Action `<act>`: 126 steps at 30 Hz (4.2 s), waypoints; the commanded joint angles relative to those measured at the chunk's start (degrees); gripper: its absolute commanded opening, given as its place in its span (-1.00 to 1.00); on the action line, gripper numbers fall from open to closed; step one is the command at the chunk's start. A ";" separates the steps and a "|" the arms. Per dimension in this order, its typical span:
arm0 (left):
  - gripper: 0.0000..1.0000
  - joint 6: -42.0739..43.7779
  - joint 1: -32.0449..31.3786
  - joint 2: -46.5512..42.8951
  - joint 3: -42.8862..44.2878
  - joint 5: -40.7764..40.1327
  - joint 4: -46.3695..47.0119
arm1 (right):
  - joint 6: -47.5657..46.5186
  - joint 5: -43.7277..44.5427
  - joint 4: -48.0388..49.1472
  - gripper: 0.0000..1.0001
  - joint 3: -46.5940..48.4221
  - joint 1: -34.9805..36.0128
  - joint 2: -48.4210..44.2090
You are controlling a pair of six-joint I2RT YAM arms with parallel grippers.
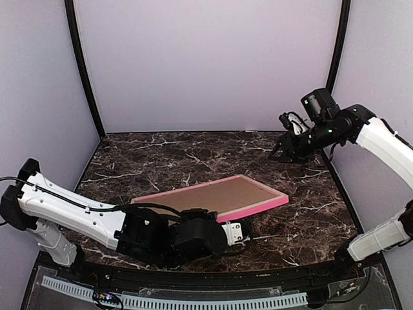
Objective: Put the photo into the frame
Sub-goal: Turn over the photo frame.
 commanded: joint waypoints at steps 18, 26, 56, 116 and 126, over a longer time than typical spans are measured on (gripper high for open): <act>-1.00 5.47 11.53 -25.46 18.56 22.97 -16.07 | -5.46 -3.66 36.59 0.39 -14.96 -0.02 -23.88; -1.00 4.31 17.85 -27.84 21.95 31.37 -22.36 | -12.20 -7.83 37.85 0.51 -16.58 3.80 -22.49; -1.00 8.92 34.89 -11.43 35.51 57.46 -37.14 | -39.05 19.76 2.09 0.48 22.19 29.40 8.94; 0.23 9.55 37.94 -17.15 24.04 60.06 -25.99 | -41.13 19.02 -6.16 -1.00 25.31 30.88 14.31; 0.98 8.61 38.04 -27.40 15.27 55.09 -16.39 | -36.79 17.83 -4.44 -1.00 26.96 27.75 12.40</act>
